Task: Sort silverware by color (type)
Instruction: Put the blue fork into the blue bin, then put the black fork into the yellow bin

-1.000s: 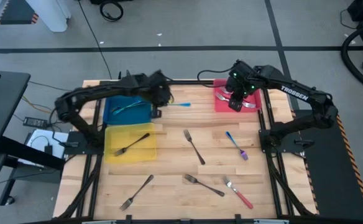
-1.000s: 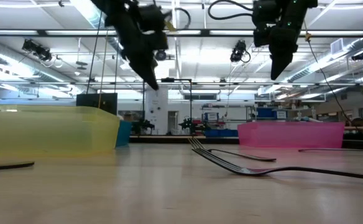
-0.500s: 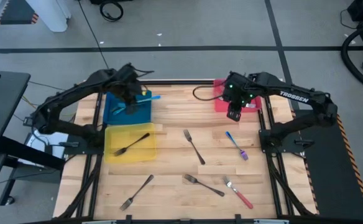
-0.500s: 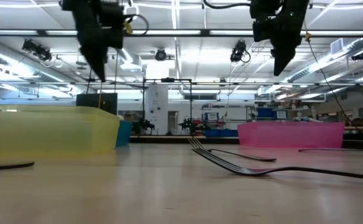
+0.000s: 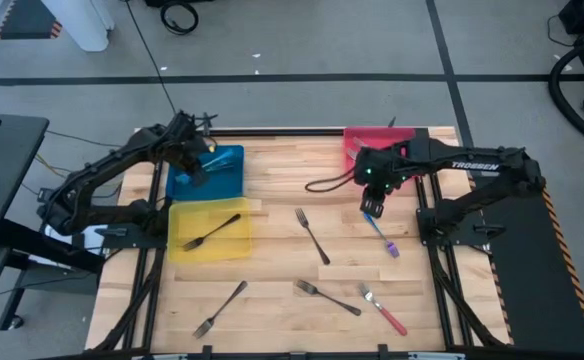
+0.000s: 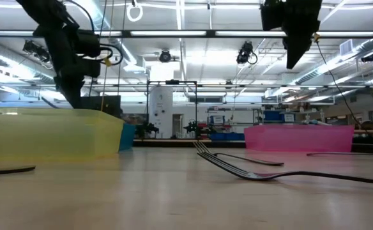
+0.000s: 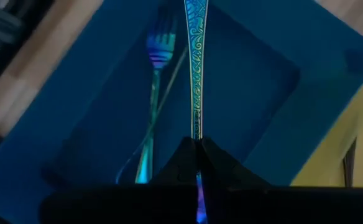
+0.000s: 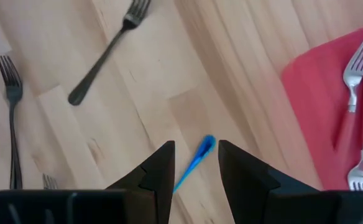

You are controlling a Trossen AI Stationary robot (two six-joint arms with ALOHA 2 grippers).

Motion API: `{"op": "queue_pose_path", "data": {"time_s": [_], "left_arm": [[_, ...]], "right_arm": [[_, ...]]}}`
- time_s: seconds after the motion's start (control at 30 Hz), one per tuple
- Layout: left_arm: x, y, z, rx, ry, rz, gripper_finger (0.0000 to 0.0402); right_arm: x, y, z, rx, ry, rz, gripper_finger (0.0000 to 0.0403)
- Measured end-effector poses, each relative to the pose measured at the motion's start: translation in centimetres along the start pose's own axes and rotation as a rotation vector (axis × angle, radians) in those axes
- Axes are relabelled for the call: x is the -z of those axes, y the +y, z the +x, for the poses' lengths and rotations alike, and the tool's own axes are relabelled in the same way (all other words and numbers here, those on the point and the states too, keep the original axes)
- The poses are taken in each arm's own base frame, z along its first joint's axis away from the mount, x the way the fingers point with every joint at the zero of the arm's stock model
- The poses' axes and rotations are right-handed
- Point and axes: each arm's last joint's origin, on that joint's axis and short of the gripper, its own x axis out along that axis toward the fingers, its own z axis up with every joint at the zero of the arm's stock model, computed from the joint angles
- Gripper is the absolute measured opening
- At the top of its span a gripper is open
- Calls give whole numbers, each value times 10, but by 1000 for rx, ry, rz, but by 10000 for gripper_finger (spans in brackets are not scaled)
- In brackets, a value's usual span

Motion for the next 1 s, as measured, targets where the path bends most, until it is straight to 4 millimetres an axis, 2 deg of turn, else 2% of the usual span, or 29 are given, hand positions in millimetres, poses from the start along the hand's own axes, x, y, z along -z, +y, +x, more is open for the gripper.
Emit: {"op": "queue_pose_path", "data": {"time_s": [0.23,0.43,0.6,1.0], "left_arm": [[1,6,0,-8,11,-32,3],[-1,6,14,43,71,-28,4],[-4,3,25,72,117,-13,7],[-6,6,42,47,196,-17,82]], "right_arm": [[10,25,5,65,-36,43,131],[18,40,24,45,-60,26,131],[17,46,34,7,-120,20,131],[17,48,47,-18,-163,19,131]]}}
